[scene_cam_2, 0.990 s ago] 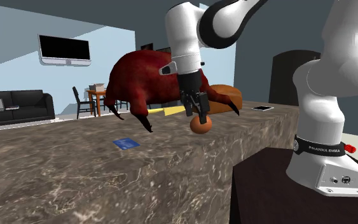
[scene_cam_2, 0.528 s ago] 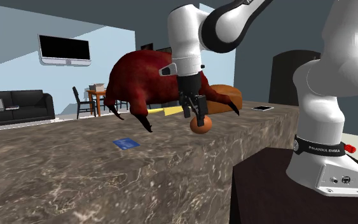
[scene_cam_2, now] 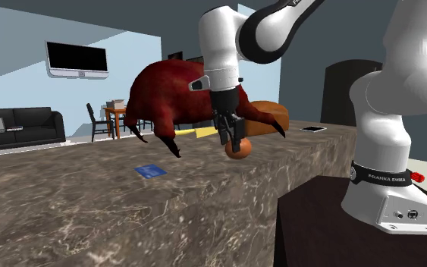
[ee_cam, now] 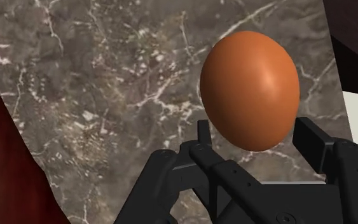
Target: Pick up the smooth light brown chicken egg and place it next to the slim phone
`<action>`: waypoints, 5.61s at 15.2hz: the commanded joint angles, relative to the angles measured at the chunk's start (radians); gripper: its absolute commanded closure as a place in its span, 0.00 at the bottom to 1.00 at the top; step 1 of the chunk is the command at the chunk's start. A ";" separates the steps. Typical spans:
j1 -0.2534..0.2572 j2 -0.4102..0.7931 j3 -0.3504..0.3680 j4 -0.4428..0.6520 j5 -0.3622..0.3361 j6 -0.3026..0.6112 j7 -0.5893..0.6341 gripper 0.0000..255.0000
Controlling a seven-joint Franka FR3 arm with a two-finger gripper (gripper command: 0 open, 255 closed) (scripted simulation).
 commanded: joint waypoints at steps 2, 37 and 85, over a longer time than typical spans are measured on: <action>-0.009 0.027 -0.011 -0.028 -0.005 0.007 -0.006 1.00; -0.096 -0.102 0.317 -0.137 -0.303 -0.116 0.815 0.00; -0.057 -0.355 0.234 -0.015 -0.217 -0.408 0.564 1.00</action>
